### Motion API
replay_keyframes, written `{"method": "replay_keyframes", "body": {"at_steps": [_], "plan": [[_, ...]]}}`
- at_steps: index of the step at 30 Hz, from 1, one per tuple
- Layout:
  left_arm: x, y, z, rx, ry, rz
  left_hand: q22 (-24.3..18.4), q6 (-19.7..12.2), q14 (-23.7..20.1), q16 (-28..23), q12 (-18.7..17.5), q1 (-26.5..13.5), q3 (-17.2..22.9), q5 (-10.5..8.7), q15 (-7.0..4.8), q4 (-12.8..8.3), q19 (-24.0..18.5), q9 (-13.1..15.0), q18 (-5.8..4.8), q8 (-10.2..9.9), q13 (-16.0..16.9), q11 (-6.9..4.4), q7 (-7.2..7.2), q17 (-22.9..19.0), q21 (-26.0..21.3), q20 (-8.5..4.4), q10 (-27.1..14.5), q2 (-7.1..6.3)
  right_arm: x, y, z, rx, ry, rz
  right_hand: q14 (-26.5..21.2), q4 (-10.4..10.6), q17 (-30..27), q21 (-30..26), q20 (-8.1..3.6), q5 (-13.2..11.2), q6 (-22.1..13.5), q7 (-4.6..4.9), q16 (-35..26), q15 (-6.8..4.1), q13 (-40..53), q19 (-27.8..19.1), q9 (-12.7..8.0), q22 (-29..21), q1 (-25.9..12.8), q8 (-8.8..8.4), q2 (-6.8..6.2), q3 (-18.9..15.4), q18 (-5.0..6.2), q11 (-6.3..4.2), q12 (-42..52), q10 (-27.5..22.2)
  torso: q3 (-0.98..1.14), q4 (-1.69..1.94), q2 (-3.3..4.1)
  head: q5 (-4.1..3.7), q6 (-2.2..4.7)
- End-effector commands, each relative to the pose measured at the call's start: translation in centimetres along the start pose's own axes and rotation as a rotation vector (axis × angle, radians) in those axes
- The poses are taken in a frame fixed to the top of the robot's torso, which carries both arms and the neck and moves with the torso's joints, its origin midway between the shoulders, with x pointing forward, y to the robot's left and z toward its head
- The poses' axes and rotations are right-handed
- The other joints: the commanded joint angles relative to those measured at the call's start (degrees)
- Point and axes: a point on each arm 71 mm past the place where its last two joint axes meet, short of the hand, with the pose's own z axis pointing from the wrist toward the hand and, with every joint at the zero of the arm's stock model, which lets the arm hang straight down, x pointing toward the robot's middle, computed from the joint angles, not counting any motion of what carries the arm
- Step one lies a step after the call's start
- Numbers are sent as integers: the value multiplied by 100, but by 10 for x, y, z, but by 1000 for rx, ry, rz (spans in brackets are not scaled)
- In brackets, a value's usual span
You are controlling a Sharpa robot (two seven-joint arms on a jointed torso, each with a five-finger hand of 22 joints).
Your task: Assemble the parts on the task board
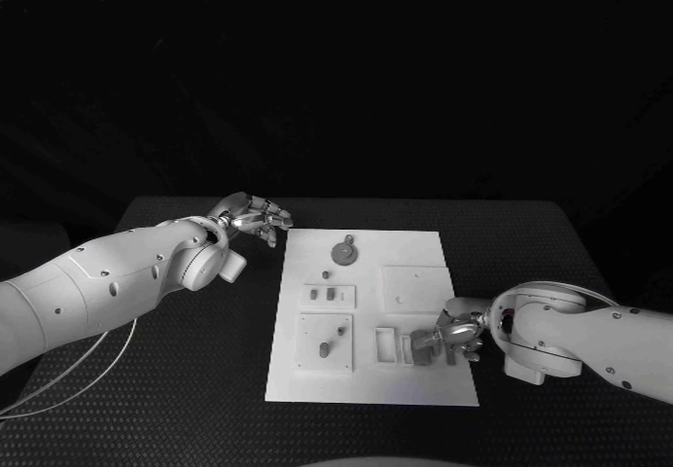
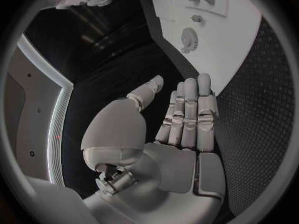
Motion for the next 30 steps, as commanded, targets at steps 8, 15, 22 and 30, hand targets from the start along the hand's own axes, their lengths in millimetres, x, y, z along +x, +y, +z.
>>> {"method": "replay_keyframes", "body": {"at_steps": [8, 15, 22, 30], "plan": [[2, -2, 0, 12, 13, -10, 10, 24, -35, -30, -1, -53, -3, -21, 9, 28, 6, 4, 262, 0, -10, -5, 3, 8, -22, -21, -53, -4, 7, 9, 10, -15, -2, -10, -59, -52, -34, 42, 24, -23, -45, 39, 8, 16, -36, -53, -41, 118, 17, -74, -2, 43, 85, 24, -25, -67, 1, -2, 2, 22, -34], [1, -2, 0, 8, 10, -9, 12, 21, -35, -31, 0, -57, -5, -21, 10, 31, 7, 4, 261, -1, -11, -4, 4, 11, -24, -21, -58, -4, 11, 11, 14, -15, 7, -12, -87, -348, -66, 70, 45, -28, -6, 52, 30, 32, -73, -83, -93, 119, 56, -132, 215, -27, 85, 37, 10, -93, 3, 0, 0, 27, -55], [1, -2, 0, 7, 10, -9, 13, 20, -35, -32, 2, -57, -5, -21, 10, 33, 7, 3, 261, -2, -12, -3, 4, 12, -25, -21, -61, -3, 12, 13, 14, -23, 7, -15, -80, -1131, -89, 108, 63, -21, 99, 44, 70, 29, -130, -93, -137, 116, 194, -170, 716, -73, 85, 30, 92, -87, -1, -10, -3, 40, -62], [0, -1, -1, 5, 9, -9, 14, 21, -34, -33, 3, -57, -4, -20, 10, 35, 8, 4, 262, -1, -13, -3, 4, 14, -27, -21, -65, 1, 11, 14, 12, -39, -9, 0, -14, -1657, -68, 174, 79, -17, 315, -14, 110, -7, -143, -80, -98, 121, 1003, -87, 1416, 124, 85, -20, 229, 65, 1, -6, -4, 41, -63]]}}
